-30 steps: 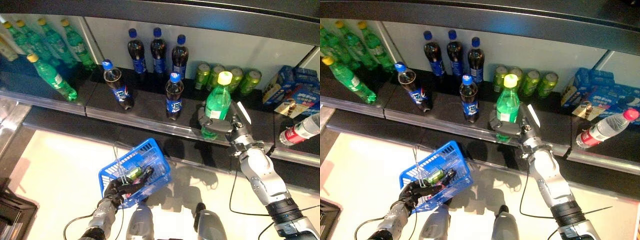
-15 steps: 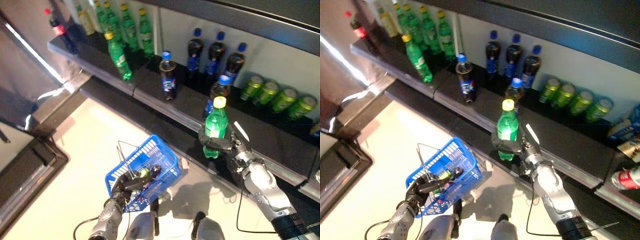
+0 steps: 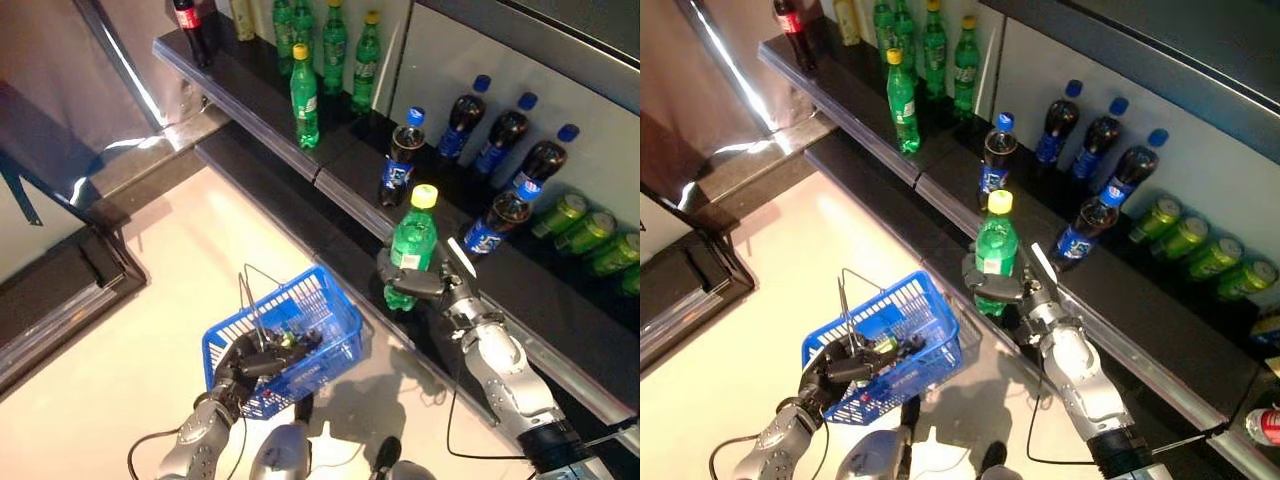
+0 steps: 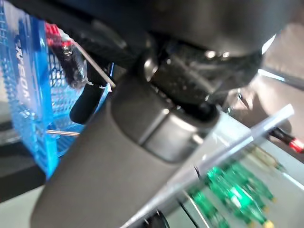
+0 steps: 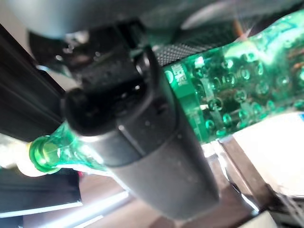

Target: Pick up the drink and place into the basket.

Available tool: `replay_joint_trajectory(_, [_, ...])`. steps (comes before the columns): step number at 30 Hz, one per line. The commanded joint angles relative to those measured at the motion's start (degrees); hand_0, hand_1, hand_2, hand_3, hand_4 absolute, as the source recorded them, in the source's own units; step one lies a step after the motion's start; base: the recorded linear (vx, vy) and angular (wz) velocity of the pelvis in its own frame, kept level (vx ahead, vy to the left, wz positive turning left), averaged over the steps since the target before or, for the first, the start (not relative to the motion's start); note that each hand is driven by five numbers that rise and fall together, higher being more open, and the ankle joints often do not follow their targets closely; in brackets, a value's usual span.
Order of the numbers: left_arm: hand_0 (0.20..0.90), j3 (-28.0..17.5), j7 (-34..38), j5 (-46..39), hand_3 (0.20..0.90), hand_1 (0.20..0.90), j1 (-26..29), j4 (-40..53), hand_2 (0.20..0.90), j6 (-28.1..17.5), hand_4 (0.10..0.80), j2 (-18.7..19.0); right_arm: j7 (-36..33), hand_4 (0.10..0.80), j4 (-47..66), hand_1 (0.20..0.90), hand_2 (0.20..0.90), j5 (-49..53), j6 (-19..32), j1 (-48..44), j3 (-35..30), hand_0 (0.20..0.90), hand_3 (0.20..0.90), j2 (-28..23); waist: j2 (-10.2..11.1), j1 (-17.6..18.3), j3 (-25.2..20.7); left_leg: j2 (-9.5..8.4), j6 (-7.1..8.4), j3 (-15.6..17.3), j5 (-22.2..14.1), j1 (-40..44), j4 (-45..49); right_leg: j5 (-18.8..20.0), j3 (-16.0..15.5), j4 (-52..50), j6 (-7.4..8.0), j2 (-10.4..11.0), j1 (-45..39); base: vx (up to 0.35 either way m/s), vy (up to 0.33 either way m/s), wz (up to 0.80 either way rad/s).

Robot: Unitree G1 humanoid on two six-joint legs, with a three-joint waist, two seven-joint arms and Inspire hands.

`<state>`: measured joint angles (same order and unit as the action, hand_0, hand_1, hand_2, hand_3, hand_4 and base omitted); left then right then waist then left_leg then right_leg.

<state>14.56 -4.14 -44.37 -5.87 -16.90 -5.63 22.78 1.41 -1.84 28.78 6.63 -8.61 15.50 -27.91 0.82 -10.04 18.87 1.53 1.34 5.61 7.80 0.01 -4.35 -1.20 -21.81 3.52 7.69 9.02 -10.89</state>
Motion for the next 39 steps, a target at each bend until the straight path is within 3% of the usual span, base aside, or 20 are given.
replay_joint_trajectory(1, [0.300,-0.7,-11.5,-3.6,0.200,0.300,8.7,19.3,0.300,-9.4,0.100,0.3,-0.5,0.100,6.0,0.300,0.300,-0.2,9.1,-9.0,1.8,0.300,0.200,-0.2,1.8,-0.6,-9.9,2.26,3.42,1.5,-8.9,3.4,5.3,3.7,-0.6,0.3,-0.43,0.5,3.3,0.044,-0.024,0.03])
replay_joint_trajectory(9, [0.300,0.7,-14.7,-5.3,0.200,0.300,9.7,28.0,0.300,-7.9,0.100,2.5,-0.9,0.100,6.9,0.300,0.300,-1.3,7.8,-11.6,5.9,0.300,0.200,0.4,1.8,-2.2,-10.6,1.87,3.00,0.6,-9.2,4.9,3.7,3.8,-1.6,0.9,0.00,0.7,2.4,0.031,0.001,0.08])
replay_joint_trajectory(24, [0.300,3.9,-20.7,-8.0,0.200,0.300,13.4,35.9,0.300,-4.8,0.100,2.5,-3.0,0.100,7.0,0.300,0.300,-4.2,5.6,-16.7,11.8,0.300,0.200,2.3,2.3,-3.9,-11.3,1.48,2.59,-0.2,-9.4,6.5,2.6,3.6,-2.4,1.0,0.03,0.6,1.1,0.018,0.007,0.03])
replay_joint_trajectory(39, [0.300,3.7,-23.4,-10.8,0.200,0.300,13.8,40.2,0.300,-5.3,0.100,1.5,-7.0,0.100,-4.6,0.300,0.300,-12.4,1.2,-15.2,16.2,0.300,0.200,2.9,2.8,-5.0,-11.8,1.43,2.52,-0.4,-9.2,7.0,2.0,3.7,-3.2,1.2,0.13,0.8,0.5,0.000,0.000,0.00])
